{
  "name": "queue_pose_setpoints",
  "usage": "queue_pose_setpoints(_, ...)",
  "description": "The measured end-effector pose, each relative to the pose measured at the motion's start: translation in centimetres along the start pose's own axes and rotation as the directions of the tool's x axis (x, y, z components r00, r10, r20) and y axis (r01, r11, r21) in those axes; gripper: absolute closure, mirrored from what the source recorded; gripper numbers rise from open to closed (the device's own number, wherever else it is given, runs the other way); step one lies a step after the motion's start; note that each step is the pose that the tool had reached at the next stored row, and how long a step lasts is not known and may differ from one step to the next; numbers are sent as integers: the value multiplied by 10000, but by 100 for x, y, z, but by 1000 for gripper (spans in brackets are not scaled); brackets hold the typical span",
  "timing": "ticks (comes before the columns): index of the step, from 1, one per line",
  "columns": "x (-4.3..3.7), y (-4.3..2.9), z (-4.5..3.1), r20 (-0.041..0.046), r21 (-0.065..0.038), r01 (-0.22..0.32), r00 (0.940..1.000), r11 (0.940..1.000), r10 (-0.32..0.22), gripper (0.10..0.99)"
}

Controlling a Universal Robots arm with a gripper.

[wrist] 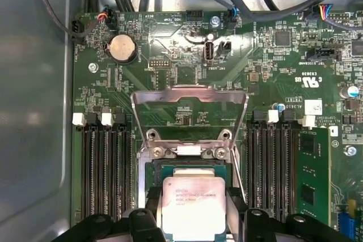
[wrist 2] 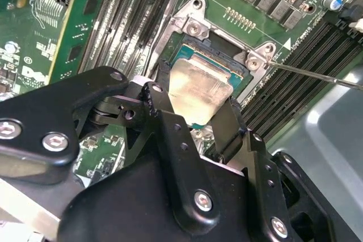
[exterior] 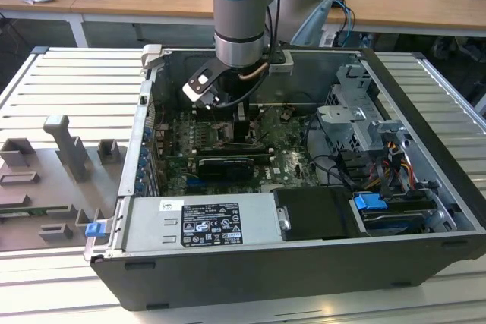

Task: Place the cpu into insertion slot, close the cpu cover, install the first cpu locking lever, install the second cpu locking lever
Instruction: 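Place the cpu into insertion slot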

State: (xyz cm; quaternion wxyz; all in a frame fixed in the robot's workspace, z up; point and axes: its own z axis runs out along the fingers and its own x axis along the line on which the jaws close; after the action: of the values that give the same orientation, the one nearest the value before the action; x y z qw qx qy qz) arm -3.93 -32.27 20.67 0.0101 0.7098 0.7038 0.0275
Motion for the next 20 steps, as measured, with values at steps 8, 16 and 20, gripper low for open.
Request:
queue_pose_setpoints(8, 7, -4, 49, 3, 19, 27, 10000, 10000, -27, 549)
queue_pose_setpoints(16, 7, -3, 51, 1, 21, 29, 10000, 10000, -29, 549)
queue_pose_setpoints(20, 8, -3, 62, -1, 20, 29, 10000, 10000, -29, 549)
